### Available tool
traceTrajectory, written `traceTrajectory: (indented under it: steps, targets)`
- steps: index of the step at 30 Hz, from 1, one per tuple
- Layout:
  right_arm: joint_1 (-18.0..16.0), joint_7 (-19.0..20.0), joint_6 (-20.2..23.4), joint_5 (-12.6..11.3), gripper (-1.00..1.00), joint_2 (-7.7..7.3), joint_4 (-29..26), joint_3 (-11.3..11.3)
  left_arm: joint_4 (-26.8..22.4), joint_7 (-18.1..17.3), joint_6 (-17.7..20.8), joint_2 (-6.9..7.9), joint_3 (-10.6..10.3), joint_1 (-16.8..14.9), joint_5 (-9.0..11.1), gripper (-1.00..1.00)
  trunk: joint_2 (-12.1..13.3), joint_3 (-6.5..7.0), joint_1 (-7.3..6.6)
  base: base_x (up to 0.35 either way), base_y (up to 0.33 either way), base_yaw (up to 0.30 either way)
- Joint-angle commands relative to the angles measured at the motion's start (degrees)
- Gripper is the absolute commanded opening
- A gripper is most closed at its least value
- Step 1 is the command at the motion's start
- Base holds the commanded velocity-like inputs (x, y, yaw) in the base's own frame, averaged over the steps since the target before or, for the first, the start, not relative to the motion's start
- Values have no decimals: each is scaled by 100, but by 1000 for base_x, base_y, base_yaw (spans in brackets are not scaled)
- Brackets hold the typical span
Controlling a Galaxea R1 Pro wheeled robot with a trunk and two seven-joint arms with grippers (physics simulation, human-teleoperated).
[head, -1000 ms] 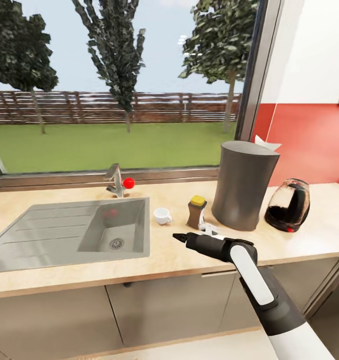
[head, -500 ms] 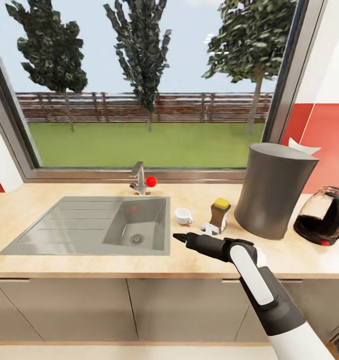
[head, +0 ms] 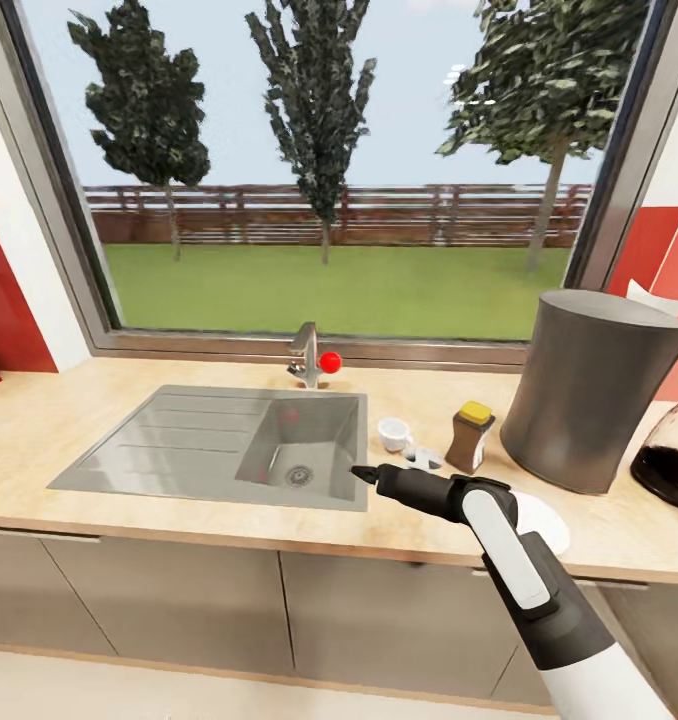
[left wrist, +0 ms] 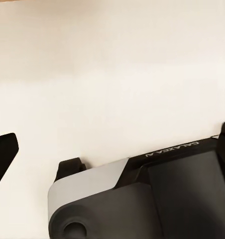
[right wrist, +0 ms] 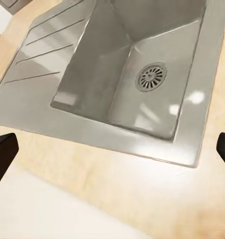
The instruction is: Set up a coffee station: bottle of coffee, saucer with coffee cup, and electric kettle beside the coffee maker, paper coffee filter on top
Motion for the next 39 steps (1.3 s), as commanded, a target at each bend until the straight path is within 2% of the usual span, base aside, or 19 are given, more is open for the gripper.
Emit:
traceTrajectory:
  steps: [1,2,3,5,8,9,13,15,18,21,24,31,39]
  targets:
    - [-233,-68,8,225,100,-8,0,18,13,-22,-26,-2,-46,-6,60,100,-5,-7,0,0,0,11]
    - [-331,-69,12,334,100,-2,8,23,13,-22,-26,-2,-46,-6,60,100,-5,-7,0,0,0,9]
    - [-529,-71,22,560,100,33,28,29,13,-22,-26,-2,-46,-6,60,100,-5,-7,0,0,0,5]
    - [-873,-168,150,898,100,198,61,36,13,-22,-26,-2,-46,-6,60,100,-5,-7,0,0,0,3]
    - [-1197,-528,482,1022,100,451,165,39,13,-22,-26,-2,-46,-6,60,100,-5,-7,0,0,0,1]
    - [-1408,-857,625,1067,100,607,269,40,13,-22,-26,-2,-46,-6,60,100,-5,-7,0,0,0,0]
    - [-1910,-1587,806,1117,100,946,644,62,13,-22,-27,-2,-49,-6,60,100,-5,-7,0,0,0,0]
    - [-2132,-1776,845,1133,100,1054,1022,324,13,-22,-25,-2,-49,-6,60,100,-5,-7,0,0,0,0]
    - [-2204,-1913,854,1143,100,1085,1285,524,15,-22,-23,0,-47,-6,60,100,-5,-7,0,0,0,0]
    - [-2238,-2307,858,1146,100,1098,1479,619,18,-22,50,27,-46,37,60,100,-5,-7,0,0,0,0]
    - [-2249,-2717,854,1143,100,1100,1558,666,14,-16,401,83,-46,93,60,100,-5,-7,0,52,0,0]
    - [-2230,-2819,853,1142,100,1092,1574,661,11,-6,518,101,-46,106,60,100,-5,-7,0,210,0,0]
    - [-2205,-2834,852,1129,100,1097,1586,665,6,-5,535,103,-46,108,60,100,-5,-7,0,50,0,0]
